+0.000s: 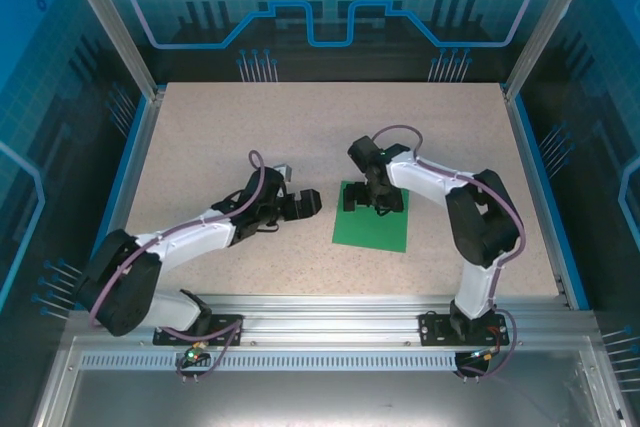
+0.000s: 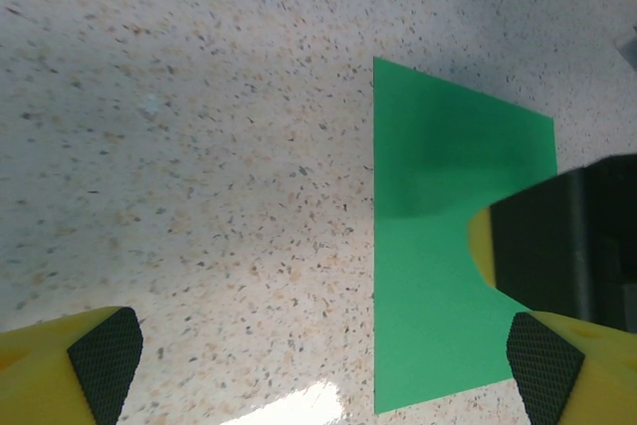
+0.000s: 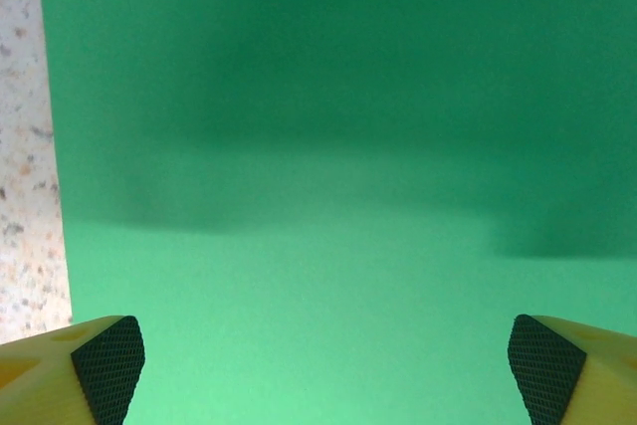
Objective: Fold a paper plane with a square sheet of paper (pick it up from the middle)
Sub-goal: Fold the square sheet of paper in half at the center of the table.
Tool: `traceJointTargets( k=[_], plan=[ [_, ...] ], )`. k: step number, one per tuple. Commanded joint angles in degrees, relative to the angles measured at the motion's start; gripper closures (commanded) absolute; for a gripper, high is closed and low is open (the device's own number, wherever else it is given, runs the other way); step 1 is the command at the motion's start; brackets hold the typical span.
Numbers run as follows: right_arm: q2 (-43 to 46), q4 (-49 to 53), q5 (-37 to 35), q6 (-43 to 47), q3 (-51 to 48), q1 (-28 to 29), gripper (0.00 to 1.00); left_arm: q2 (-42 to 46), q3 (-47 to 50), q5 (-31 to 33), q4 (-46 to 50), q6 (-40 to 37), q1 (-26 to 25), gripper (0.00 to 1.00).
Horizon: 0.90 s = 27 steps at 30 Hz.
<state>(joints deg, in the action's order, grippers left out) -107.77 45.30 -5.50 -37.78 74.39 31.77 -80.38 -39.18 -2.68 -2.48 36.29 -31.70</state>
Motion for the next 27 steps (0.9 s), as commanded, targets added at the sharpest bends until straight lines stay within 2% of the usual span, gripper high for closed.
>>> traceJointTargets(
  k=[1, 8, 19, 27],
  plan=[
    [-3.4, 4.1, 0.5, -1.7, 3.1, -0.3, 0.02, -2.9, -2.6, -4.5, -2.1, 1.6, 0.3, 0.02],
    [-4.3, 5.5, -2.8, -4.6, 3.2, 0.2, 0.02, -5.0, -4.9, -4.7, -0.9, 0.5, 0.3, 0.02],
    [-9.3, 2.1, 0.7, -4.1, 0.8, 0.7, 0.01, -5.6, -4.8, -5.9, -1.4, 0.4, 0.3, 0.02],
    [-11.2, 0.5, 1.9, -3.5, -0.1, 0.6, 0.06, -5.1, -4.3, -6.1, -1.1, 0.3, 0.3, 0.02]
  ],
)
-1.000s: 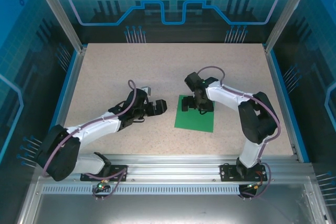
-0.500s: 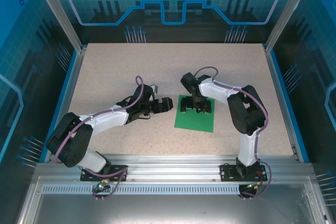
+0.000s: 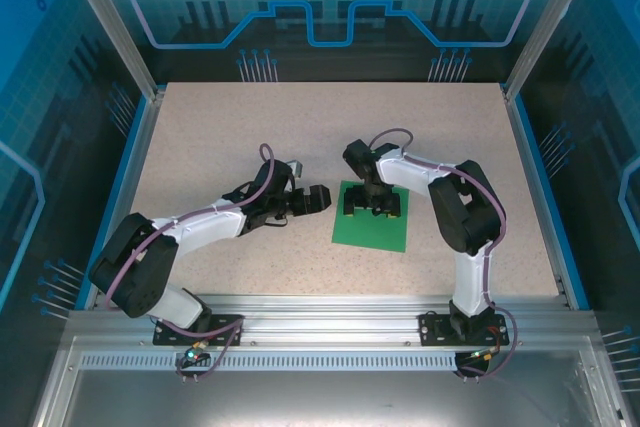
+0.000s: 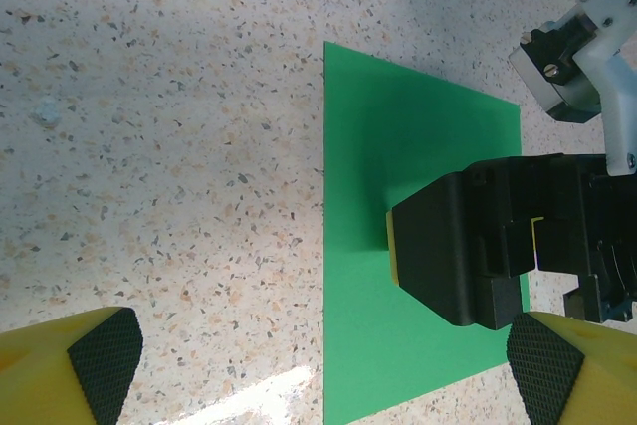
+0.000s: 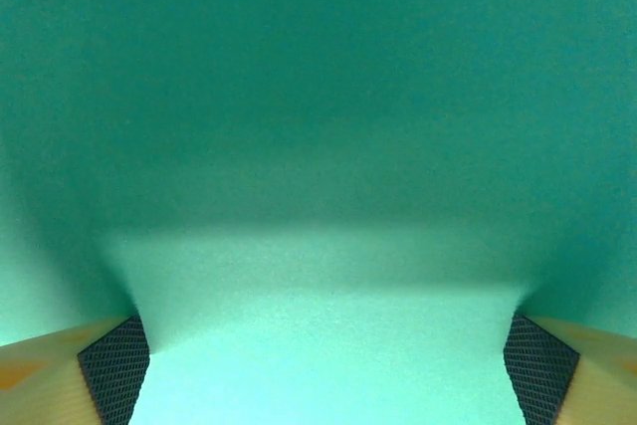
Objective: Fold a paper plane with a square sheet of paper (pick it up from the middle)
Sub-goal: Fold the square sheet of paper in half at the center of the table.
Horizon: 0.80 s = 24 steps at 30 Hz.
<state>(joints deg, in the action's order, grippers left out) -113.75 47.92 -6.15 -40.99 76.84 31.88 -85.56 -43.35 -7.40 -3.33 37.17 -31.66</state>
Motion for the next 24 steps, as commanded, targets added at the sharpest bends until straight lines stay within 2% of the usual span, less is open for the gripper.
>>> traceJointTargets(
  k=[1, 8, 14, 24],
  plan=[
    [-5.1, -2.4, 2.6, -0.2, -2.9, 0.5, 0.06, 0.1, -0.2, -1.5, -0.2, -0.6, 0.3, 0.02],
    [-1.7, -3.5, 4.2, 0.5, -3.4, 0.4, 0.04, 0.3, 0.1, -1.7, 0.2, -0.7, 0.2, 0.02],
    [3.2, -1.7, 2.5, -0.3, -0.6, 0.1, 0.01, -0.1, -0.6, -2.1, 0.2, -0.7, 0.2, 0.01],
    [-2.0, -3.3, 1.9, -3.5, -3.2, -0.5, 0.01, -0.4, -1.0, -2.9, 0.7, -0.8, 0.3, 0.01]
  ],
)
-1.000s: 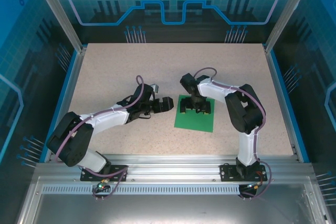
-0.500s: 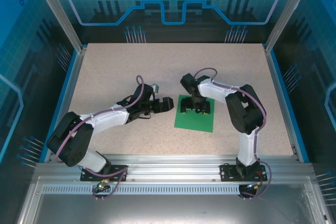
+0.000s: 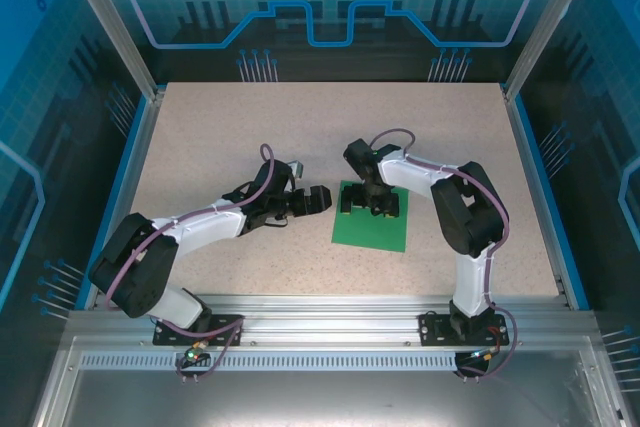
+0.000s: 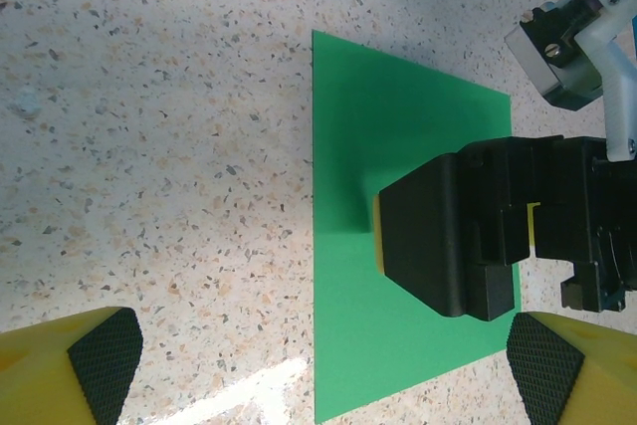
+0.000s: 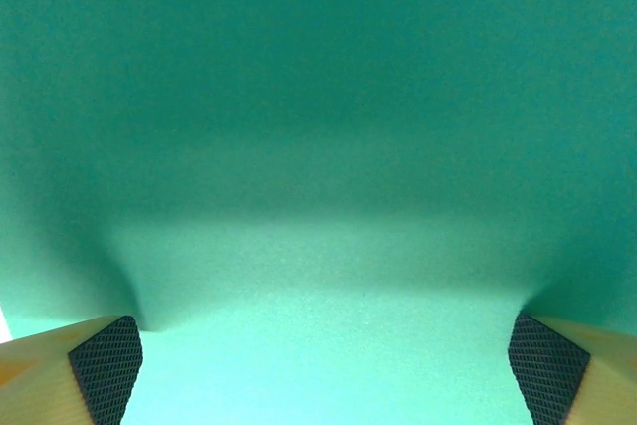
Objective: Fold a paper plane with a square sheet of paper (pick it up from the middle)
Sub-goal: Fold the square sheet of paper in half at the center of the table.
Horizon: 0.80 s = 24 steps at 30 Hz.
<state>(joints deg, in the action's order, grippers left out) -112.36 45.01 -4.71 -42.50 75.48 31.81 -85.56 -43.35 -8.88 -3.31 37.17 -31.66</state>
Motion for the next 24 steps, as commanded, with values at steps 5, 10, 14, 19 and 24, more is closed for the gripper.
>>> traceJointTargets(
  k=[5, 10, 14, 19, 24],
  plan=[
    [-6.0, -0.3, -1.2, -2.9, -2.5, 0.3, 0.01, -0.6, -1.0, -1.4, 0.7, -0.5, 0.2, 0.02],
    [-8.3, 2.0, -3.0, -2.5, -0.1, 1.5, 0.03, -0.7, -1.3, -1.6, 0.9, -0.3, 0.3, 0.02],
    [-8.5, -0.7, 0.1, -2.1, -0.9, 1.3, 0.06, -0.5, -1.1, -1.7, 1.2, -0.3, 0.2, 0.01],
    [-7.8, -3.0, 2.5, -1.7, -2.6, 0.4, 0.07, -0.1, -0.9, -1.6, 1.4, -0.5, 0.3, 0.01],
    [-6.9, -4.7, 3.7, -1.4, -4.3, -0.6, 0.09, -0.6, -1.0, -1.8, 1.3, -0.4, 0.3, 0.02]
  ],
)
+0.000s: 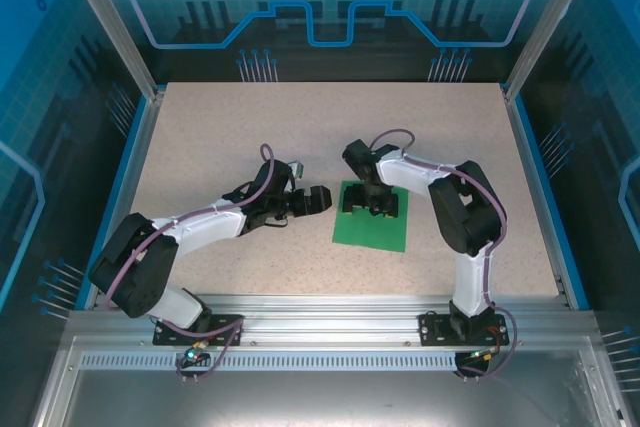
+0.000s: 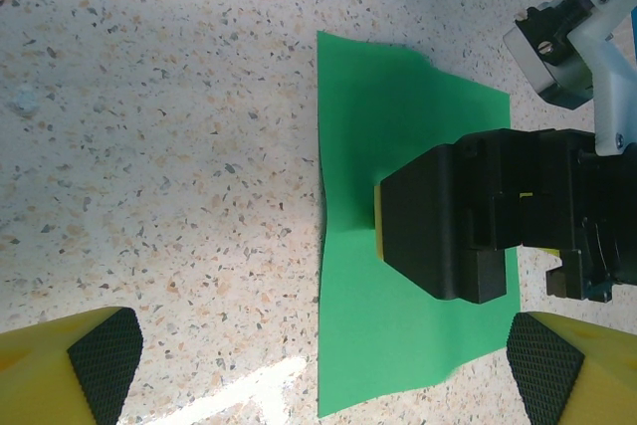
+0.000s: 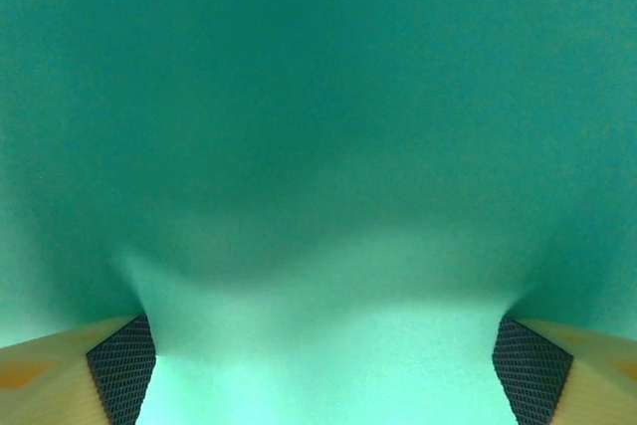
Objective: Fold a paper plane with a square sheet of paper (pick it up from the middle)
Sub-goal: Fold the square sheet of paper in half at the center of the table.
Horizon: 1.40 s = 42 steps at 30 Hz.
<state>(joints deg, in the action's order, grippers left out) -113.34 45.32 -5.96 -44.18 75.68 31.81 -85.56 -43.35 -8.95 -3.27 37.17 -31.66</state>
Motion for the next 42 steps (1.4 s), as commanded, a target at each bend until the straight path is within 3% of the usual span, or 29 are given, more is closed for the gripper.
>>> traceJointTargets(
  k=[1, 11, 22, 36, 42],
  plan=[
    [-5.8, -4.9, 5.0, 0.5, -4.6, -0.6, 0.1, -0.7, -1.1, -1.8, 1.2, -0.4, 0.3, 0.02],
    [-2.2, -2.4, 4.3, 2.7, -2.4, 0.2, 0.24, -1.0, -1.4, -1.8, 1.2, -0.1, 0.2, 0.02],
    [4.4, -0.7, 5.2, 4.8, -2.6, 0.5, 0.59, -0.9, -1.9, -1.8, 1.7, -0.2, 0.2, 0.02],
    [16.7, -8.0, 18.5, 6.5, -6.5, 0.7, 0.66, 1.7, -1.7, 0.5, 3.4, 0.6, 0.3, 0.01],
    [19.7, -18.3, 32.4, 5.4, -10.8, -2.5, 0.62, 5.0, -1.3, 0.7, 4.3, 1.3, 0.2, 0.02]
  ],
)
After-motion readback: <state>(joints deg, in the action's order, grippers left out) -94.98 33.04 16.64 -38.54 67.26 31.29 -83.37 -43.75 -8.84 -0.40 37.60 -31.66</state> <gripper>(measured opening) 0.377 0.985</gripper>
